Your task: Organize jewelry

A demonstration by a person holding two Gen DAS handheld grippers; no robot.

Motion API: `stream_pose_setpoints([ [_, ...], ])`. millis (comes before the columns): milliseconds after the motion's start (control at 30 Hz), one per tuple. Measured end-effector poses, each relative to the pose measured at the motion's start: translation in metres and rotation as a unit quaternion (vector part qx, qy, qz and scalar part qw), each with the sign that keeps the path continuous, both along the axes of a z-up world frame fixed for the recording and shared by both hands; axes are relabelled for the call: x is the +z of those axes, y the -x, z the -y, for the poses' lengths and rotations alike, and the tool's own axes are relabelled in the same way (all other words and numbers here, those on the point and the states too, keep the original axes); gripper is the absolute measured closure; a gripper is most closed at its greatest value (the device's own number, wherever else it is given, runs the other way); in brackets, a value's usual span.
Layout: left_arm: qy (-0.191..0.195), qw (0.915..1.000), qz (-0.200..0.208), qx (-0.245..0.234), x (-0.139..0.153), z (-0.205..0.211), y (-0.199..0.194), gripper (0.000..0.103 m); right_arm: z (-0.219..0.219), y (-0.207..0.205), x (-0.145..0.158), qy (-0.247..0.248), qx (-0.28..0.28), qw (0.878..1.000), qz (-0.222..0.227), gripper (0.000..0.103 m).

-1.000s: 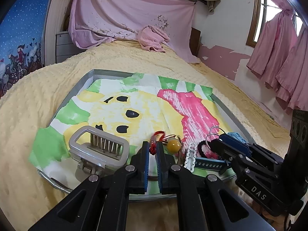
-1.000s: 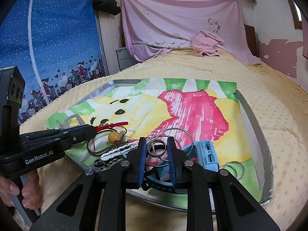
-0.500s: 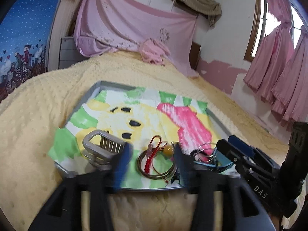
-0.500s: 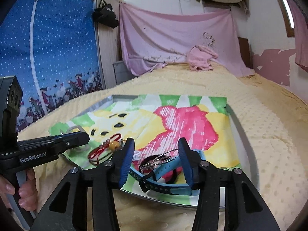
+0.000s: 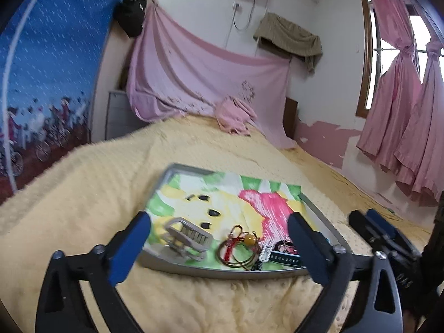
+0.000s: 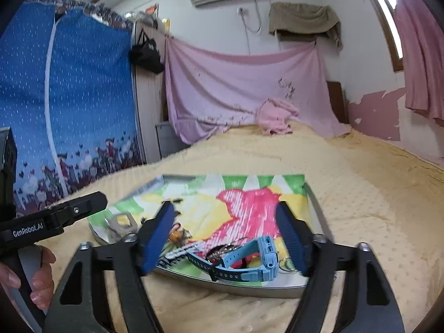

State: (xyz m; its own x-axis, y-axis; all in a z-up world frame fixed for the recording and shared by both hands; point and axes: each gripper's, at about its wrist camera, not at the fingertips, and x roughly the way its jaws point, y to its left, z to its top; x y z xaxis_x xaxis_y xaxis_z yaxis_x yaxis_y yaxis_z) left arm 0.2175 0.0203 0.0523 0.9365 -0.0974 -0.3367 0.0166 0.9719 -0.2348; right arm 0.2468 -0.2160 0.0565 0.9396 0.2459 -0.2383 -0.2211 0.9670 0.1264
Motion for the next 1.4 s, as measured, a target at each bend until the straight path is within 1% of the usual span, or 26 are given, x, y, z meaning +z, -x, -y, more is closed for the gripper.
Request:
stream_pose_setpoints([
  [67, -0.007, 0.9999, 0.012, 0.007, 0.005, -0.003, 0.014, 0.0, 0.0, 0.012, 0.009, -0.003, -0.002, 1.0, 0.013, 0.02],
  [100, -0.013, 0.9997, 0.018, 0.013, 0.008, -0.004, 0.023, 0.0, 0.0, 0.019, 0.014, -0.004, -0.004, 1.0, 0.021, 0.017],
  [133, -0.018, 0.9995, 0.022, 0.017, 0.01, -0.005, 0.029, 0.0, 0.0, 0.024, 0.018, -0.004, -0.004, 1.0, 0.027, 0.012],
  [200, -0.027, 0.999, 0.028, 0.023, 0.014, -0.008, 0.044, 0.0, -0.001, 0.039, 0.027, -0.007, -0.004, 0.999, 0.041, 0.007],
  [400, -0.034, 0.9977, 0.046, 0.038, 0.021, -0.015, 0.093, 0.0, -0.003, 0.084, 0.044, -0.016, -0.006, 0.998, 0.057, 0.002],
  [567, -0.035, 0.997, 0.055, 0.043, 0.022, -0.02, 0.132, 0.0, -0.001, 0.123, 0.05, -0.018, -0.009, 0.998, 0.061, 0.002],
  [833, -0.04, 0.9965, 0.057, 0.045, 0.015, -0.022, 0.174, 0.0, 0.005, 0.176, 0.039, -0.007, -0.011, 0.998, 0.055, 0.002],
  [1000, -0.046, 0.9967, 0.05, 0.045, 0.003, -0.016, 0.193, 0.0, 0.009, 0.204, 0.028, -0.01, -0.016, 0.999, 0.043, 0.002],
  [1167, -0.038, 0.9978, 0.037, 0.04, -0.007, -0.013, 0.208, 0.0, 0.011, 0.225, 0.013, -0.005, -0.019, 0.999, 0.029, 0.002],
  [1400, -0.048, 0.9977, 0.029, 0.039, -0.016, -0.007, 0.213, 0.0, 0.008, 0.234, -0.001, 0.004, -0.015, 1.0, 0.012, 0.002],
])
